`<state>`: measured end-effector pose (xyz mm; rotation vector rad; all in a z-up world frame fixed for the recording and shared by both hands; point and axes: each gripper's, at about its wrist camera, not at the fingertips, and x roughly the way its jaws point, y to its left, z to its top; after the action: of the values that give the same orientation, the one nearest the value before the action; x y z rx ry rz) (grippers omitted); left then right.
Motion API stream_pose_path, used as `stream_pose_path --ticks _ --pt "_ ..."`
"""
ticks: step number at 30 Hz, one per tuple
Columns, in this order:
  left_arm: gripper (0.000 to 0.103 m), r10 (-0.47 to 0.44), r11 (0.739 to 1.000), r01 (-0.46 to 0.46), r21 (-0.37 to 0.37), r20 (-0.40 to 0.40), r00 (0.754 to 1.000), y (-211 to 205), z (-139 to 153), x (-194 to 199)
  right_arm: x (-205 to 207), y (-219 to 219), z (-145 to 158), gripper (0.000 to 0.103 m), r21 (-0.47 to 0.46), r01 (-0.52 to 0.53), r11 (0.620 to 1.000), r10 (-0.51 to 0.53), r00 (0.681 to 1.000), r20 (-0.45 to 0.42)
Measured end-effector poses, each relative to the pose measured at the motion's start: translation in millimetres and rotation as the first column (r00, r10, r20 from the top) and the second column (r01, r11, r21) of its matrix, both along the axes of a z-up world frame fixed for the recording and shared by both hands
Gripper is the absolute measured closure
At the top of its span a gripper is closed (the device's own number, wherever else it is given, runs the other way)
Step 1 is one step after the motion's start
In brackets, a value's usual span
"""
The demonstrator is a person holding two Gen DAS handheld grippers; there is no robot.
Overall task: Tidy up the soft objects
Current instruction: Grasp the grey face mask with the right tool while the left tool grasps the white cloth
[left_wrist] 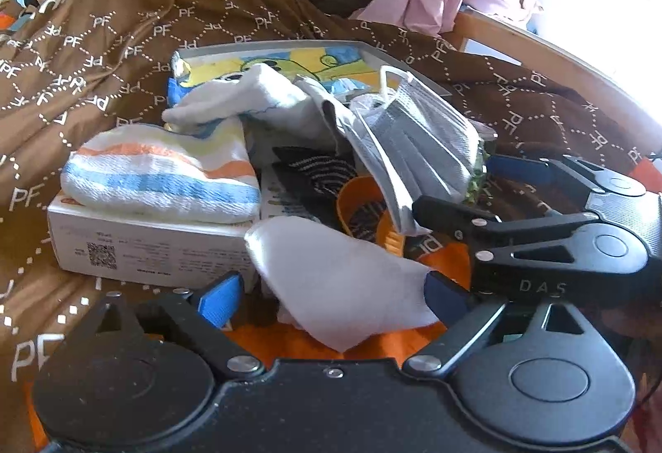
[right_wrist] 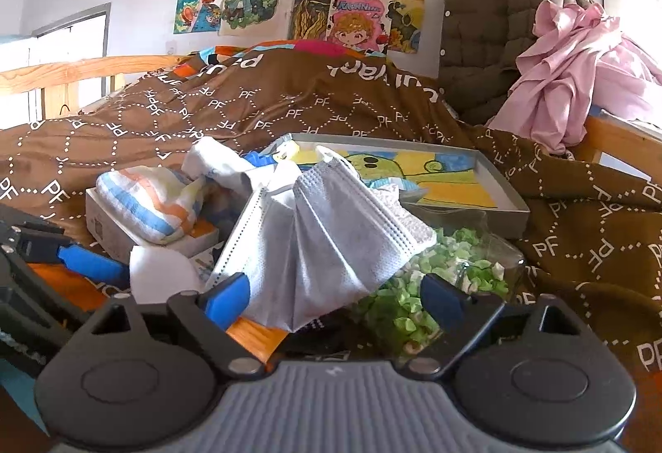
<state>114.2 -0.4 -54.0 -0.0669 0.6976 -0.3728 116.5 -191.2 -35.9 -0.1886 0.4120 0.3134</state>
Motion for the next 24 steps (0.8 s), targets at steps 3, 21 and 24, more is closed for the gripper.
stream_pose_path --ticks 3,21,24 --pt "0.019 0.007 1.0 -0.007 0.002 0.002 1.0 1.5 -1.3 2.9 2.5 0.7 -1.5 0.013 0.0 0.002 1.0 -0.002 1.0 0.003" --pt "0.077 -0.04 0.999 0.037 -0.036 -0.079 0.996 7.7 -6.6 5.7 5.8 9.3 -7.3 0.059 -0.047 0.014 0.999 -0.013 1.0 0.025" --pt "0.085 -0.047 0.998 0.045 -0.034 -0.081 0.996 7.7 -4.6 3.7 5.8 7.2 -6.6 0.07 -0.038 0.025 0.999 -0.024 0.999 0.022"
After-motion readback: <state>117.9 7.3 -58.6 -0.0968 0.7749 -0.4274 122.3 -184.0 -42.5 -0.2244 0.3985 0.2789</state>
